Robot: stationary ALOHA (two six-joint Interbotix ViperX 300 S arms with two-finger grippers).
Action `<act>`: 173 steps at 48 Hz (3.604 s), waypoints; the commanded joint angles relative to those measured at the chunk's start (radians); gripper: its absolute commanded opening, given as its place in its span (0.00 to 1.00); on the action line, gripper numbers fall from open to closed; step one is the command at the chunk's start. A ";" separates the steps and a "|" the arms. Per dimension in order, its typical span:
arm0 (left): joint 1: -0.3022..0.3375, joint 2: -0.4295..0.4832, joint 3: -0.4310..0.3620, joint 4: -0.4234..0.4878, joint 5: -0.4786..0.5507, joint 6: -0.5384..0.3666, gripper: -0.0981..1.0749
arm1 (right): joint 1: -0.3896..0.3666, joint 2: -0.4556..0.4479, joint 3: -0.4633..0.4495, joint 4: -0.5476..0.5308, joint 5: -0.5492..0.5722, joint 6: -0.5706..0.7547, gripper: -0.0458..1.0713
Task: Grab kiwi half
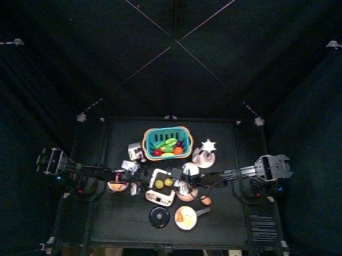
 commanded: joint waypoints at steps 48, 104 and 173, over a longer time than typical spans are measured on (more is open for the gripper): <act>0.000 -0.014 0.029 -0.032 -0.009 0.002 0.91 | -0.008 0.120 -0.121 0.002 0.054 -0.008 0.95; 0.003 -0.012 0.032 -0.032 -0.011 0.002 0.91 | 0.000 0.144 -0.144 -0.006 0.071 -0.011 0.74; -0.006 -0.120 0.058 -0.189 -0.640 -0.333 0.91 | -0.072 -0.141 -0.103 -0.403 -0.255 -0.005 0.72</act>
